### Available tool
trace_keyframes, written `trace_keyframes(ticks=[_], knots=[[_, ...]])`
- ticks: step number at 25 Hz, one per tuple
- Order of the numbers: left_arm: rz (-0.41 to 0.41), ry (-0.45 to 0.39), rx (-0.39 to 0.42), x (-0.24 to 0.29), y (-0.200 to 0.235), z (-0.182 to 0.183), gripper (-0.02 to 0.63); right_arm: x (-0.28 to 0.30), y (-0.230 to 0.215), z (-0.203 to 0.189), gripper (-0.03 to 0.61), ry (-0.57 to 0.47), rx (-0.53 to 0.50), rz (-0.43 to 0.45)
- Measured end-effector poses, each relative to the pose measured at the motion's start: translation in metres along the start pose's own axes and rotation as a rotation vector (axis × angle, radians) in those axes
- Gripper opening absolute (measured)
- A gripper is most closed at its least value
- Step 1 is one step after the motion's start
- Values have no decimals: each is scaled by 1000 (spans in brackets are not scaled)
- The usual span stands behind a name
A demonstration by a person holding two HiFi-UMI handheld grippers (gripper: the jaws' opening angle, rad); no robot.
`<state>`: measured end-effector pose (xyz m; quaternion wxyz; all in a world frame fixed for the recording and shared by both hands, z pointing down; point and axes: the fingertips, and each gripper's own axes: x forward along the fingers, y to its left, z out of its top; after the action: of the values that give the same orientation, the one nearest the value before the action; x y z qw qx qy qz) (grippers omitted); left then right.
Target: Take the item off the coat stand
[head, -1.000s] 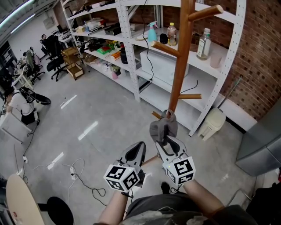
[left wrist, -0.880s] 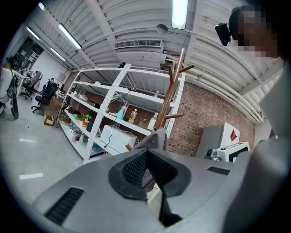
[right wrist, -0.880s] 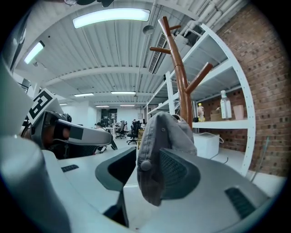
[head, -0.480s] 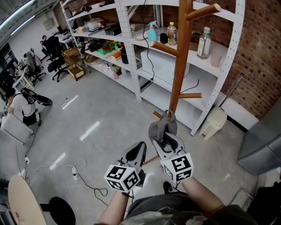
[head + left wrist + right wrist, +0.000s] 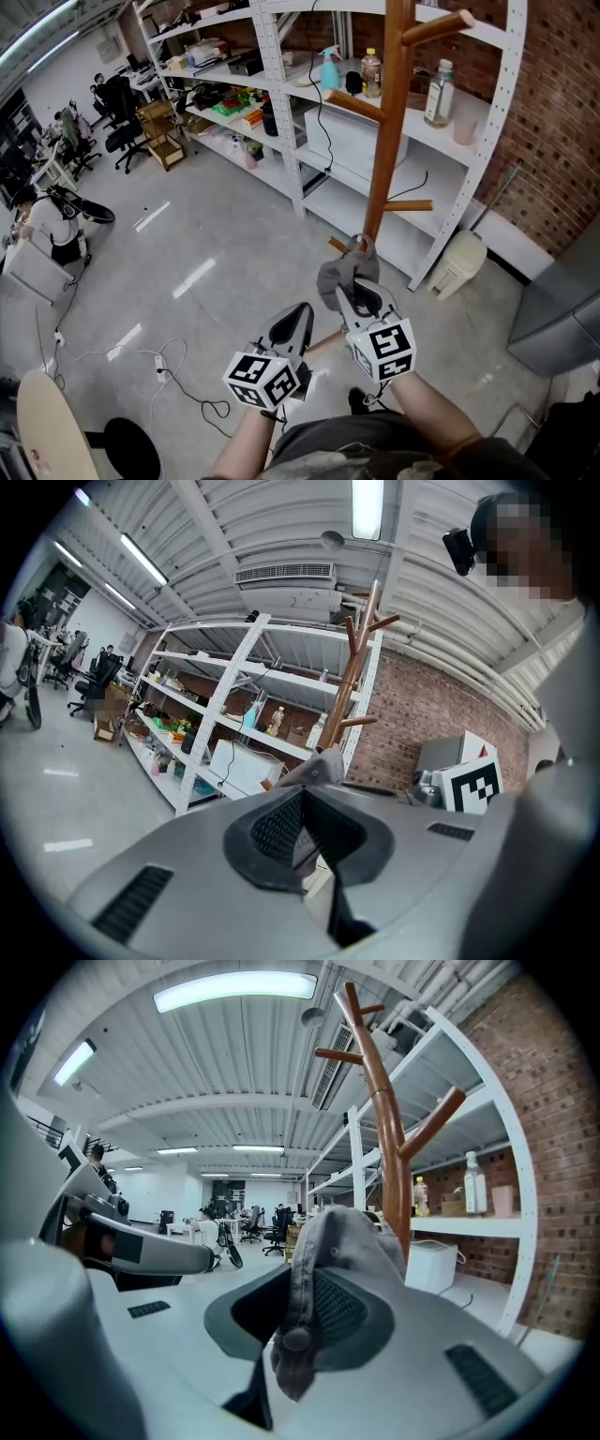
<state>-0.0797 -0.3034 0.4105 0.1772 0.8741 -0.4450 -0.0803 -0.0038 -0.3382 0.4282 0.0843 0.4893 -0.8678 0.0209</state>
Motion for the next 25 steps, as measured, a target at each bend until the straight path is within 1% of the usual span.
trace_keyframes(ticks=[10, 25], knots=[[-4, -6, -6, -2, -10, -4, 8, -14, 3, 15, 61, -58, -20, 29], [-11, -40, -5, -15, -25, 0, 8, -53, 17, 58, 60, -211, -87, 55]])
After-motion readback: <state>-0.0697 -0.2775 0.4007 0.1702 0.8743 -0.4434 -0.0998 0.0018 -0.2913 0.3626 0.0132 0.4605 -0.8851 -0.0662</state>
